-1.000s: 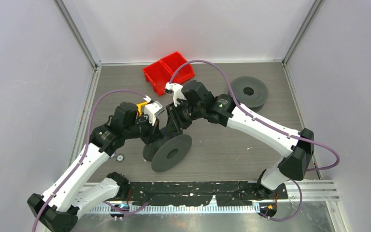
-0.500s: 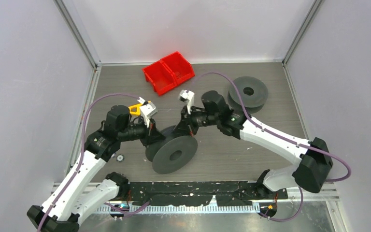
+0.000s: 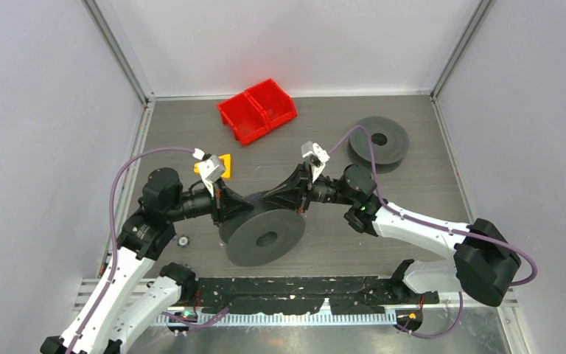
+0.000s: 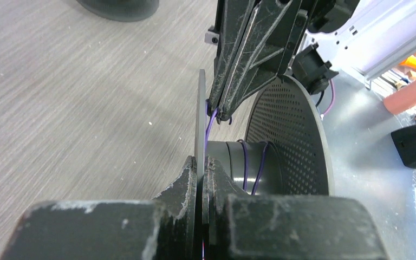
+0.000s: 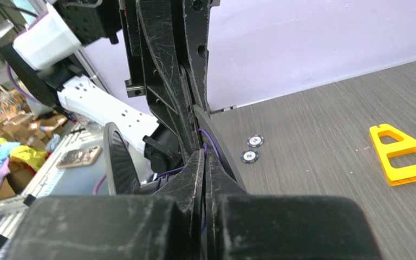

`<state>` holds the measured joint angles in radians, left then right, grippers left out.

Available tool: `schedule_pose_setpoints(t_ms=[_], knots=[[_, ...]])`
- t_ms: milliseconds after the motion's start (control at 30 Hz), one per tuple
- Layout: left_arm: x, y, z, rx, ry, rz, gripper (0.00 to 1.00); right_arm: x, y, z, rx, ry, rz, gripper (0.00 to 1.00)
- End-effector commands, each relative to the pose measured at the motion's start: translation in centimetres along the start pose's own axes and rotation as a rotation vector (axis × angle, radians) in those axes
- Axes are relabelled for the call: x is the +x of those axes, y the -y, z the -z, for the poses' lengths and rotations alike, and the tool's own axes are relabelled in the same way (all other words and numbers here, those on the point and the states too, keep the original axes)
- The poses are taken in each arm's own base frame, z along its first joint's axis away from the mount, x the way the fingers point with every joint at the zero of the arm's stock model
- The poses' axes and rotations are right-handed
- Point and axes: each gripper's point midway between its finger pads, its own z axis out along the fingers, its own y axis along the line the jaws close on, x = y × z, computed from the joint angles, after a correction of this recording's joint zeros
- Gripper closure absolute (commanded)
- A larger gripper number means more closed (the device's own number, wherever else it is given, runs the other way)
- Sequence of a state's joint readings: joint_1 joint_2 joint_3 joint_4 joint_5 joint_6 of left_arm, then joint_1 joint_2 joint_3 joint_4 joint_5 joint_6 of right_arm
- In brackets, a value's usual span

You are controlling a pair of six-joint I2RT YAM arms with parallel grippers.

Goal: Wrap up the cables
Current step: Wrap the cable around the cable reel.

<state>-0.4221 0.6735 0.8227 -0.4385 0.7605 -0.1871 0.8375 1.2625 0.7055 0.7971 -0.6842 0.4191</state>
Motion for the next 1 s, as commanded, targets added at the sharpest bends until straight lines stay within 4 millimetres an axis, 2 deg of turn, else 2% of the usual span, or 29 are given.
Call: schedule_pose_setpoints(t_ms=[0,300,667,867,967], knots=[[-5.3,0.9,0.7,0.001,0.207,-0.103,1.0,-3.0,-1.5,0.2,-0.034,0.152,-0.017,0.95],[-5.9,-0.7,0.9,-0.091,0.243,-0.107,1.0,-2.8,-0.8,0.4,0.037,0.129,-0.093,0.95],[-6.0,-2.1,0.7,-0.131,0.276,-0.045,1.0,1.0,-0.7,2.0,0.077,0.042,-0.177,0.95],[-7.1,-1.9,0.7,-0.105,0.34,0.01,1.0,2.1,-0.6,2.6,0.071,0.047,-0.17,0.94],[-7.6,-1.8,0.7,-0.079,0.375,0.033,1.0,2.4,-1.1,2.6,0.031,0.064,-0.171,0.9]])
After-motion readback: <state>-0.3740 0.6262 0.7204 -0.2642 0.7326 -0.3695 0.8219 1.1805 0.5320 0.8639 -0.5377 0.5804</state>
